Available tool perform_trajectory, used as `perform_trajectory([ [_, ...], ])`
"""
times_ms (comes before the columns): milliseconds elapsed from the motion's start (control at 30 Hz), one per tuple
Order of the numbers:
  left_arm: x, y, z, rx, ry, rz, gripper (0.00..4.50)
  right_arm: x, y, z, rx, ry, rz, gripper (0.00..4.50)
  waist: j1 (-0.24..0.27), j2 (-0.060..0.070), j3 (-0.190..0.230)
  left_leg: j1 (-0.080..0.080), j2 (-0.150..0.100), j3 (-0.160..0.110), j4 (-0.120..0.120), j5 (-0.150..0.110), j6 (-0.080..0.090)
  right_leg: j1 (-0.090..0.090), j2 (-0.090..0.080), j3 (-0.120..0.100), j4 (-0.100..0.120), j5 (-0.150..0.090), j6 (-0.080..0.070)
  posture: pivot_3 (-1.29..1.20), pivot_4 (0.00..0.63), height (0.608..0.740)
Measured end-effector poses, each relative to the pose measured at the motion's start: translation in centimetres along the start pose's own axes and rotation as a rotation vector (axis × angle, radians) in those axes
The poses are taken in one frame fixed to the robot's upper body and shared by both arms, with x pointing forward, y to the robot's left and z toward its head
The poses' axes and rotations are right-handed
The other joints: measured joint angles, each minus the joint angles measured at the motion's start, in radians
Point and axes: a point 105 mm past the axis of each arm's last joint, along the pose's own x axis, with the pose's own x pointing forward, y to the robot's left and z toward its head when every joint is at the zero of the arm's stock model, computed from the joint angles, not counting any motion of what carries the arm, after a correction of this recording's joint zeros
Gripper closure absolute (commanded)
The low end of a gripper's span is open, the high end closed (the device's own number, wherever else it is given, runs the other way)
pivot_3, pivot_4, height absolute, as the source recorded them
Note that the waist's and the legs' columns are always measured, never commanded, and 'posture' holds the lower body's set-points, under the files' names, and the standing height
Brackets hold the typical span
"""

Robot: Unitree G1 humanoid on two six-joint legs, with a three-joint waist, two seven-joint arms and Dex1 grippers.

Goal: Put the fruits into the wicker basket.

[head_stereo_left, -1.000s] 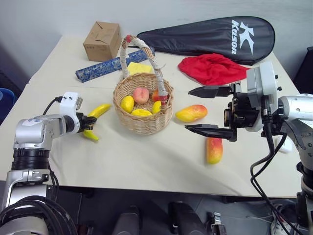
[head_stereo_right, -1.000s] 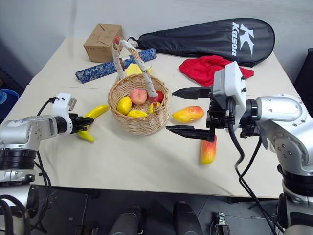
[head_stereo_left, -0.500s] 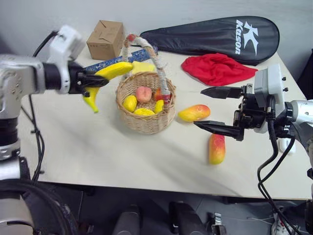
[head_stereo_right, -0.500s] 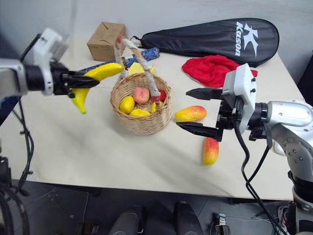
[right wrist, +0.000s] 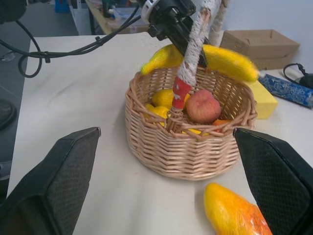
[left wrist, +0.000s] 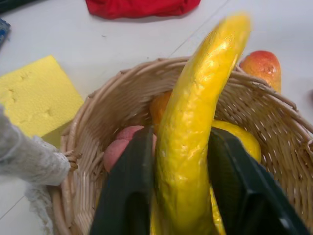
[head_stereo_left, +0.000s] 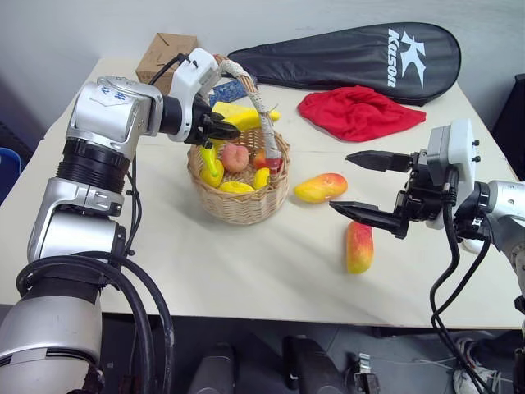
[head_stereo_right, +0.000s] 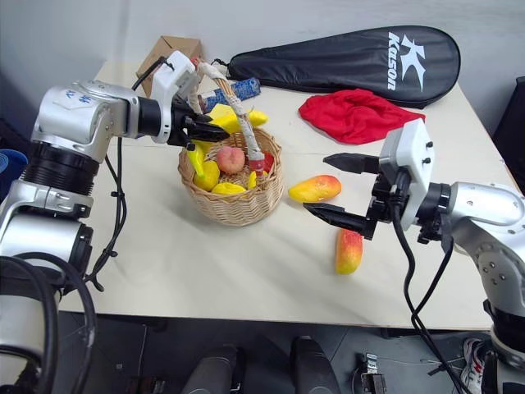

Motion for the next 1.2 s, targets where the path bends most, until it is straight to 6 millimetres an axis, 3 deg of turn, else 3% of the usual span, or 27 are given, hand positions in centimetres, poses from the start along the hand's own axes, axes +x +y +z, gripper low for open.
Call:
perform_trajectory([
  [100,-0.7,-0.3,-0.9,0.008,0.006,-0.031,0.92,-0.6,-0.1,-1.1,0.035,0.022,-0.042,0.00,-0.001,0.000,0.000,0.000,0.000,0.000,0.000,0.000,0.000,0.000,0.000,0.001,0.001,0.000,0.000,0.00,0.150,0.740],
  [200,-2.5,-1.3,-1.8,0.067,-0.075,-0.104,0.92,-2.2,-1.0,-2.3,0.080,0.056,-0.152,0.00,-0.002,0.000,0.000,0.000,0.001,0.000,0.000,0.001,-0.002,-0.001,0.000,0.001,0.001,0.000,0.000,0.00,0.150,0.740],
  [433,-9.7,-7.6,-0.9,0.220,-0.329,-0.407,0.92,-5.5,-2.0,-5.9,0.198,0.202,-0.359,0.00,0.001,0.000,0.000,0.002,0.001,0.000,0.001,0.000,0.001,0.003,-0.001,0.001,0.001,0.000,0.000,0.00,0.150,0.740],
  [533,-11.4,-9.0,-1.0,0.190,-0.359,-0.490,0.34,-5.3,-2.3,-5.7,0.186,0.199,-0.364,0.00,-0.003,0.000,0.000,0.005,0.000,0.000,0.002,-0.001,0.003,0.004,0.000,0.001,0.000,0.000,0.000,0.00,0.150,0.740],
  [600,-12.0,-9.8,-0.9,0.184,-0.369,-0.527,0.06,-4.3,-3.3,-5.1,0.131,0.183,-0.350,0.00,-0.010,0.000,0.000,0.006,0.000,0.000,0.002,-0.001,0.003,0.005,0.000,0.001,0.001,0.000,0.000,0.00,0.150,0.740],
  [767,-11.9,-10.0,-0.8,0.222,-0.379,-0.486,0.06,-0.5,-5.3,-5.4,-0.086,0.257,-0.219,0.00,-0.027,0.000,0.000,0.006,0.000,0.000,0.002,0.000,0.002,0.004,0.001,0.001,0.002,0.000,0.000,0.00,0.150,0.740],
  [933,-11.4,-10.5,-1.9,0.221,-0.341,-0.483,0.06,3.9,-9.1,-6.0,-0.322,0.332,-0.158,0.00,-0.045,0.000,0.000,0.005,0.001,0.006,0.002,0.001,0.000,-0.001,0.001,0.001,0.003,0.000,0.000,0.00,0.150,0.740],
  [1200,-11.8,-10.8,-2.5,0.239,-0.317,-0.425,0.06,9.0,-9.5,-8.4,-0.603,0.457,0.079,0.00,-0.054,0.000,0.000,0.003,0.001,0.006,0.001,0.002,-0.002,-0.001,0.000,0.002,0.004,0.000,0.000,0.00,0.150,0.740],
])
